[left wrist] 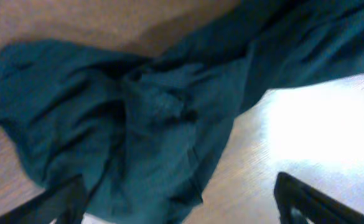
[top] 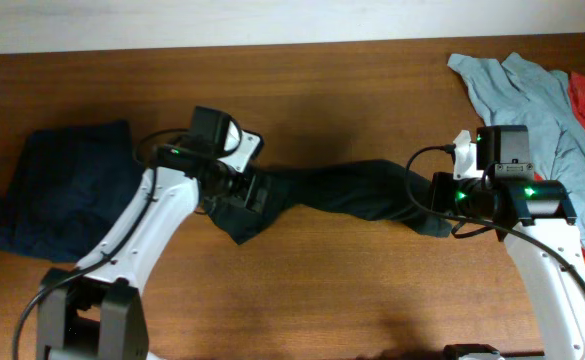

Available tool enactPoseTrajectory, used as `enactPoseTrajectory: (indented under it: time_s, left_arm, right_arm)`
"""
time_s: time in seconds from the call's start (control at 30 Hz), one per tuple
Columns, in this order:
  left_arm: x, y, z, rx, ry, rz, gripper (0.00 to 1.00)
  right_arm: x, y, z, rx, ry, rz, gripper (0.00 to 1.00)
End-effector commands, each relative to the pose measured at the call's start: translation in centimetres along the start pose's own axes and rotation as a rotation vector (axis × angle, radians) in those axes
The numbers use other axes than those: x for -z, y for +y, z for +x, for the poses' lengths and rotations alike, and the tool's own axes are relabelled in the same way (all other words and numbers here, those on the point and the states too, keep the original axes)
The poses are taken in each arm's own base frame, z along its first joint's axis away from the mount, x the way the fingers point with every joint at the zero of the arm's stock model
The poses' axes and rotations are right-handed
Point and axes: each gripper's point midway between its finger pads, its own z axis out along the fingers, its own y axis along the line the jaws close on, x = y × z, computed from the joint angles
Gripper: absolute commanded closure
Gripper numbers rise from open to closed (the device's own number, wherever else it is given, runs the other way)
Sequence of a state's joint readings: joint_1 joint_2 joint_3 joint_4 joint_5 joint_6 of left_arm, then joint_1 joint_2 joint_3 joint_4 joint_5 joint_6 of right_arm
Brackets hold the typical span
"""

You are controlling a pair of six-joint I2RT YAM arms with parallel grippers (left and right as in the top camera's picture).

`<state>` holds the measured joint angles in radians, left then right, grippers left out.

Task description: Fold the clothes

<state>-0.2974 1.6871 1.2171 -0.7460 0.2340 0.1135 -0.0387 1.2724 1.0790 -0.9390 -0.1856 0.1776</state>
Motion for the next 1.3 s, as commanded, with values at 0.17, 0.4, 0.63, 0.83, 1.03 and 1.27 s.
enactPoseTrajectory:
  time_s: [0.17, 0.4, 0.63, 0.83, 1.03, 1.27]
  left_arm:
    - [-5.0, 1.9, 2.0, -0.069, 0.104, -0.175, 0.29]
    - [-7.0, 3.2, 2.5, -0.06, 0.134, -0.235, 0.68]
    - [-1.9, 4.4, -0.8, -0.008, 0.06, -0.365, 0.99]
    - [8.4, 4.7, -4.8, -0.005, -0.079, -0.505, 0.97]
    - [16.1, 4.3, -5.7, 0.004, -0.235, -0.581, 0.93]
    - [22.1, 3.4, -5.1, 0.021, -0.385, -0.61, 0.84]
  right_arm:
    - [0.3, 0.3, -0.3, 0.002, -0.011, -0.015, 0.96]
    - [0.3, 0.3, -0.3, 0.003, -0.01, -0.015, 0.96]
    - [0.3, 0.3, -0.3, 0.003, -0.011, -0.015, 0.96]
    - [0.3, 0.3, -0.3, 0.003, -0.011, -0.014, 0.96]
    - [0.3, -0.6, -0.5, 0.001, -0.02, 0.038, 0.96]
    - [1.0, -1.1, -1.1, -0.055, -0.046, 0.077, 0.96]
